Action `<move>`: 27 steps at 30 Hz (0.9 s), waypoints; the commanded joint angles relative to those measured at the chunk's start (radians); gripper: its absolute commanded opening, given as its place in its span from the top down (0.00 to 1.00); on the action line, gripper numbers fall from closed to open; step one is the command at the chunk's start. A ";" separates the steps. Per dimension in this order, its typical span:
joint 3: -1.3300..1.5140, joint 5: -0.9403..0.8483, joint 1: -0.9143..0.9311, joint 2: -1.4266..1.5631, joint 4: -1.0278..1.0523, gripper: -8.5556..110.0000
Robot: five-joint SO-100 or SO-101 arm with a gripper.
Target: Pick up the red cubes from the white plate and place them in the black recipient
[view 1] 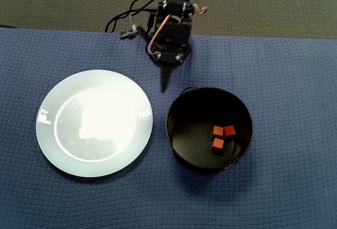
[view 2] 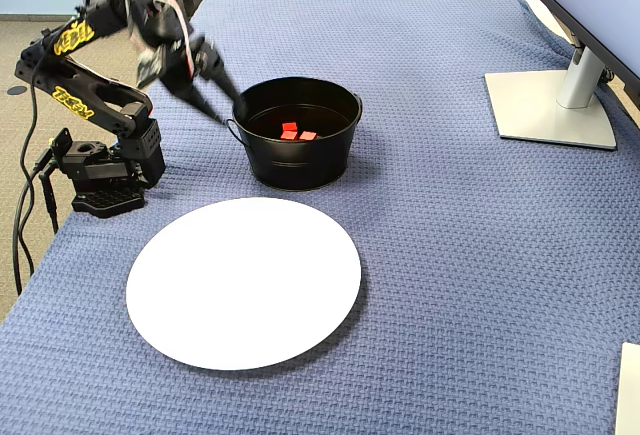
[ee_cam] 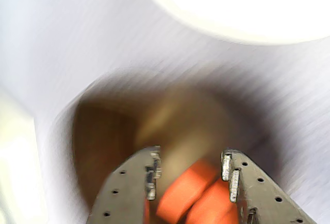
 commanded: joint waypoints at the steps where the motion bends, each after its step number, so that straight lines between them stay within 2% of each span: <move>1: 0.166 -0.104 0.186 0.058 -0.149 0.89; 6: 0.350 -0.163 0.252 0.150 -0.252 0.93; 21: 0.634 -0.014 -0.018 0.396 -0.186 0.93; 27: 0.661 0.006 -0.100 0.425 -0.173 0.93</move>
